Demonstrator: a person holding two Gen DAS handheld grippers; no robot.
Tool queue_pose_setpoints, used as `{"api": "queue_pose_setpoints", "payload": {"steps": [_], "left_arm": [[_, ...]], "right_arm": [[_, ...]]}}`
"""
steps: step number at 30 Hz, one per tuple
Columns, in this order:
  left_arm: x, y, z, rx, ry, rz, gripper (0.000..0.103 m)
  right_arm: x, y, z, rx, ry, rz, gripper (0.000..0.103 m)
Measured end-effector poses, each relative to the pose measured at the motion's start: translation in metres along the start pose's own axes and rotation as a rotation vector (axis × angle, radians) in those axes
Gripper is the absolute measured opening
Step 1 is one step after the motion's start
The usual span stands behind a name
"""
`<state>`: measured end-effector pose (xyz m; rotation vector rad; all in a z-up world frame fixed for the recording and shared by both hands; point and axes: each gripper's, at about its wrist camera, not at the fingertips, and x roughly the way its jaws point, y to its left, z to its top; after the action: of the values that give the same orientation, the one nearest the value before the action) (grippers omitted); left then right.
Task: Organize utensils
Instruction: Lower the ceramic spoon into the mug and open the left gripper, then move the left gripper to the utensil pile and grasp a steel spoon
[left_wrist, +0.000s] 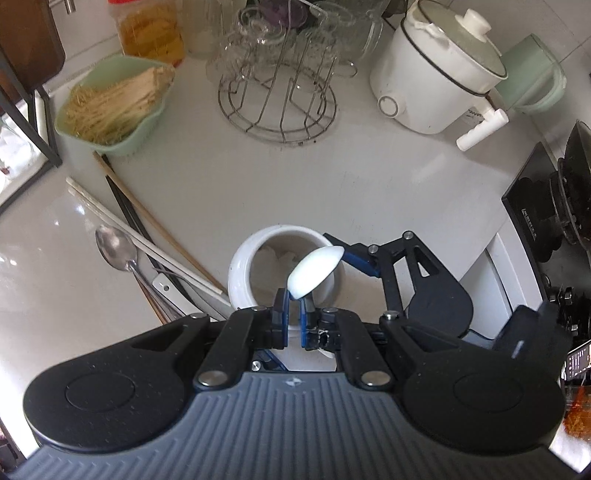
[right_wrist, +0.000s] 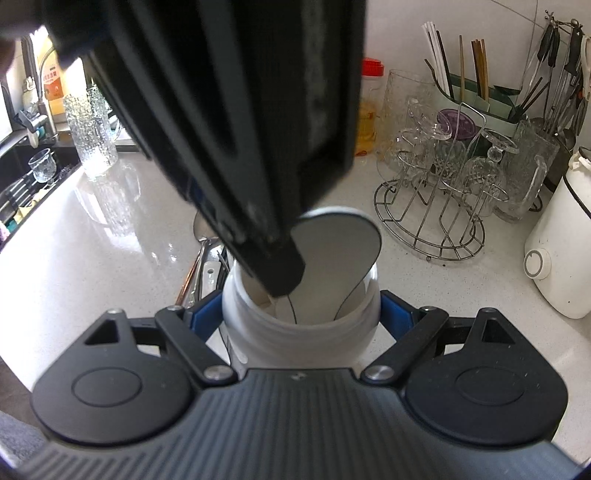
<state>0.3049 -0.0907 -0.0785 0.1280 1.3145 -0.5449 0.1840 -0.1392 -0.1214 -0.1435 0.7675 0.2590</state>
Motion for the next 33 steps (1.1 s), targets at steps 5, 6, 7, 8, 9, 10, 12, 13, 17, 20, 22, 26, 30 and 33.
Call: {"api": "queue_pose_setpoints", "payload": {"steps": [5,6,7,8,9,10,12,13,17,20,22,26,30,33], "left_arm": [[0.004,0.003,-0.001,-0.021,0.003,-0.021,0.007],[0.004,0.003,-0.001,-0.022,0.001,-0.017,0.007],[0.004,0.002,-0.001,-0.022,-0.002,-0.016,0.007],[0.004,0.002,-0.002,-0.024,-0.007,-0.014,0.007],[0.002,0.002,-0.002,-0.024,-0.014,-0.014,0.007],[0.001,0.002,-0.002,-0.023,-0.021,-0.015,0.008],[-0.002,0.003,-0.003,-0.029,-0.036,-0.019,0.009],[-0.004,0.004,-0.003,-0.035,-0.043,-0.021,0.011],[-0.015,0.006,-0.006,-0.048,-0.095,-0.018,0.030],[-0.028,0.009,-0.010,-0.058,-0.152,-0.024,0.030],[-0.038,0.012,-0.013,-0.072,-0.201,-0.036,0.030],[-0.056,0.021,-0.023,-0.114,-0.290,-0.024,0.030],[-0.067,0.036,-0.034,-0.170,-0.344,-0.001,0.030],[-0.067,0.049,-0.042,-0.212,-0.365,0.032,0.030]], "right_arm": [[0.000,0.000,0.000,0.000,0.000,0.000,0.091],[0.000,0.000,0.000,0.001,0.000,0.001,0.091],[0.000,0.000,0.000,0.001,0.000,0.000,0.091],[0.000,0.000,0.000,0.001,0.000,0.000,0.091],[0.000,0.000,0.000,0.000,0.000,0.000,0.091],[0.000,0.000,0.000,0.000,0.000,0.000,0.091],[0.000,0.001,0.000,-0.002,0.001,0.000,0.091],[0.000,0.001,0.000,-0.003,0.002,0.000,0.091],[0.000,0.000,0.000,-0.003,0.004,0.002,0.091],[0.000,0.000,0.000,-0.001,0.003,0.003,0.091],[0.000,0.000,0.000,0.000,0.005,0.003,0.091],[0.000,0.000,0.000,0.004,0.005,0.002,0.091],[0.000,-0.001,0.000,0.014,0.005,0.001,0.091],[0.001,-0.002,0.001,0.019,0.005,-0.001,0.090]]}}
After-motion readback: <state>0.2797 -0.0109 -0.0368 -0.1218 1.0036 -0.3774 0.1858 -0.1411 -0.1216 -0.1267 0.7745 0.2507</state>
